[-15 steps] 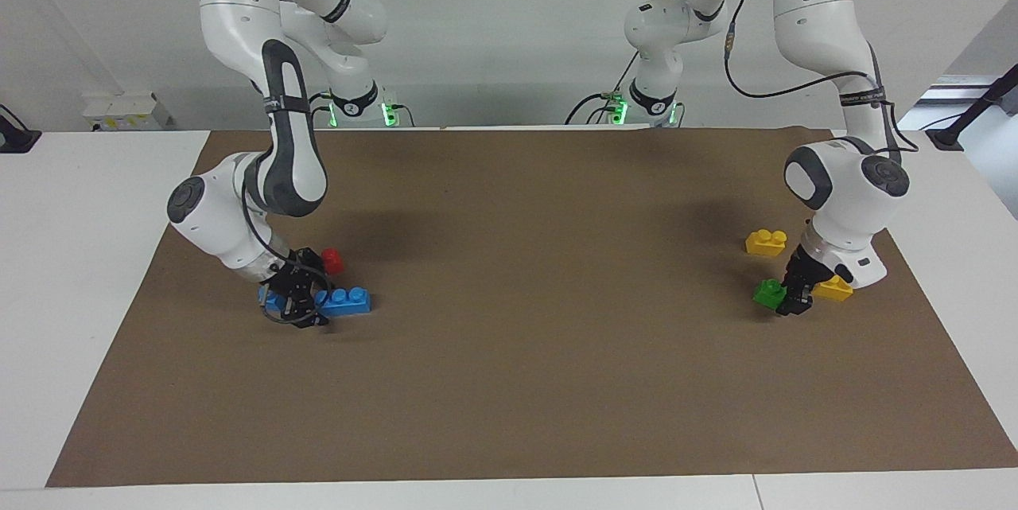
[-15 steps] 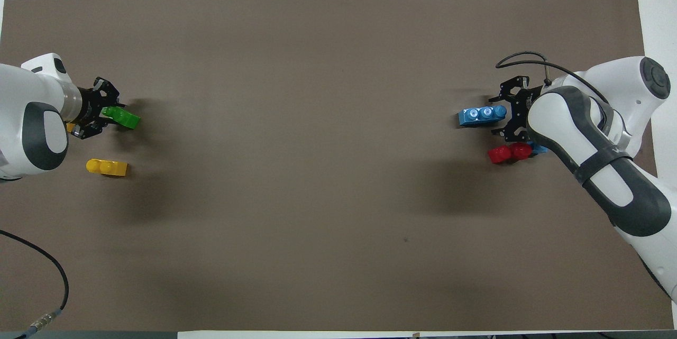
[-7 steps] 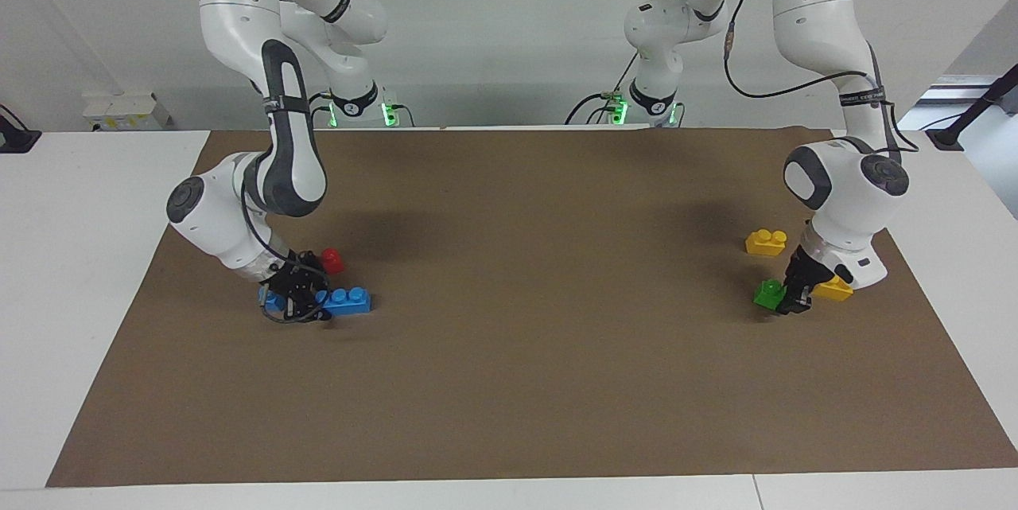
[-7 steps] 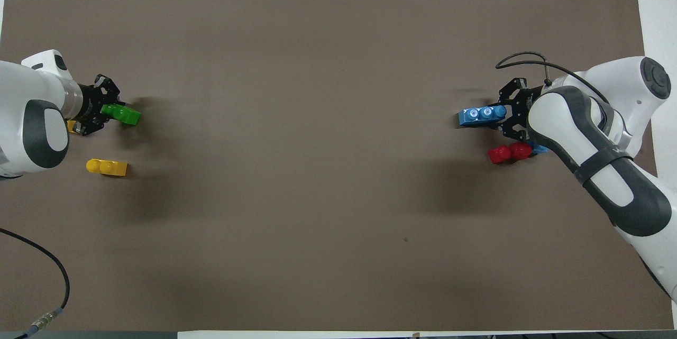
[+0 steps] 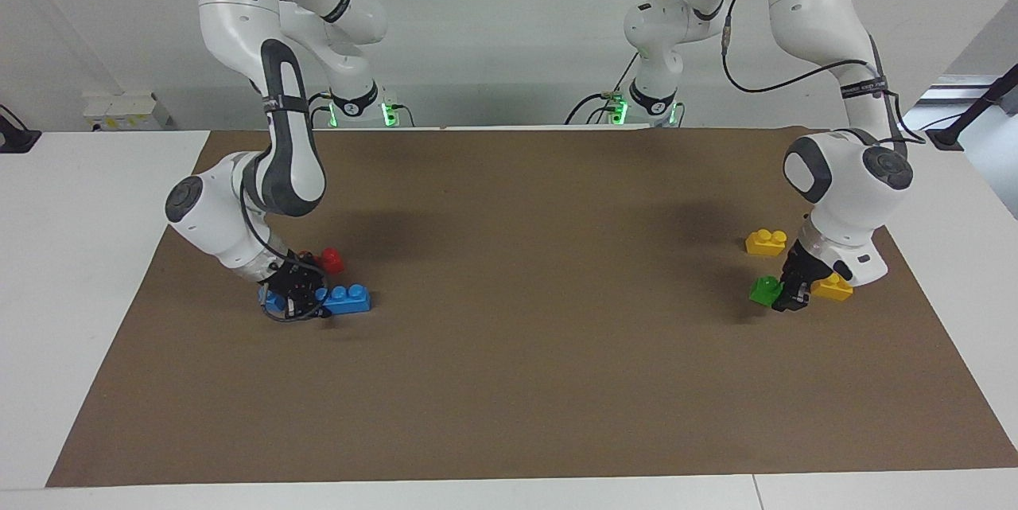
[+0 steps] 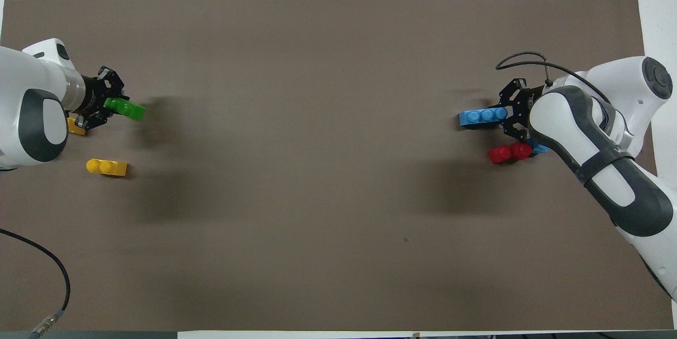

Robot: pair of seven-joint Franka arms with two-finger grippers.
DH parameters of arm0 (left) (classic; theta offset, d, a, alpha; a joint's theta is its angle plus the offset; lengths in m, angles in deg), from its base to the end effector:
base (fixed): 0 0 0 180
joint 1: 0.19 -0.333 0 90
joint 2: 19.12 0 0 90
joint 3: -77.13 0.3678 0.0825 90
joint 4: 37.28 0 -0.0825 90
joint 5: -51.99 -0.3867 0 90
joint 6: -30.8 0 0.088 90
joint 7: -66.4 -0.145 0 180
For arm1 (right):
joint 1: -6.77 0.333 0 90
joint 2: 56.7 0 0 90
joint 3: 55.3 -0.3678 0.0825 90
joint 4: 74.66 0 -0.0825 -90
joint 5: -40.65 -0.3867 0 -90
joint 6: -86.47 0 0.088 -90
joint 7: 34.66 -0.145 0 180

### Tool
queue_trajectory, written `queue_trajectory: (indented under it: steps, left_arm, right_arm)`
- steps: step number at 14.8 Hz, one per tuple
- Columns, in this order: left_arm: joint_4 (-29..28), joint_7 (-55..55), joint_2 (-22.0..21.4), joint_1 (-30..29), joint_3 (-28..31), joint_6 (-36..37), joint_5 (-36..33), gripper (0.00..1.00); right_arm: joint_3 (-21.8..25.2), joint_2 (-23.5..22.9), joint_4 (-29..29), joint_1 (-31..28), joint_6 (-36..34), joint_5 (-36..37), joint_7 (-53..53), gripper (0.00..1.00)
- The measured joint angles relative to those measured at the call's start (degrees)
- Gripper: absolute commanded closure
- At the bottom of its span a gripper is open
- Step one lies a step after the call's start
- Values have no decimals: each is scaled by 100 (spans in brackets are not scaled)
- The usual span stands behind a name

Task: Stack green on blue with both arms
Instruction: 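Lift the green brick with the left gripper while the right gripper lifts blue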

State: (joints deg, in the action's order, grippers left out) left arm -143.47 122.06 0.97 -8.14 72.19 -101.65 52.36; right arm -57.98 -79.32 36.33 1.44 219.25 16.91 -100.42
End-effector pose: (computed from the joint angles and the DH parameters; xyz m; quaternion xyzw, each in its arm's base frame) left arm 0.6663 0.0388 0.3539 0.8677 0.4939 0.0412 0.0395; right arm 0.6433 -0.0125 0.2910 -0.7279 0.6670 0.0898 0.1312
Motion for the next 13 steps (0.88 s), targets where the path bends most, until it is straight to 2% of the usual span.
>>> queue_trajectory:
  steps: [1,2,3,9,11,13]
  left_arm:
    - [10,39,-76,47,-3,136,0,100]
    - [17,69,-172,90,-3,284,-1,100]
    - [21,122,-274,131,-6,430,-1,100]
    - [76,1202,-783,700,-24,1196,-4,100]
    - [93,1443,-932,852,-30,1364,-6,100]
    - [95,1595,-1096,977,-38,1582,-7,100]
  right_arm:
    - [0,0,0,-5,0,0,54,83]
    - [-1,1,0,-13,0,0,126,97]
    - [-1,2,-1,-28,-6,0,195,100]
    - [-6,13,-48,-100,-203,-2,562,100]
    - [-40,39,-326,-94,-716,-14,368,100]
    - [-124,166,-777,-34,-1316,-21,-323,100]
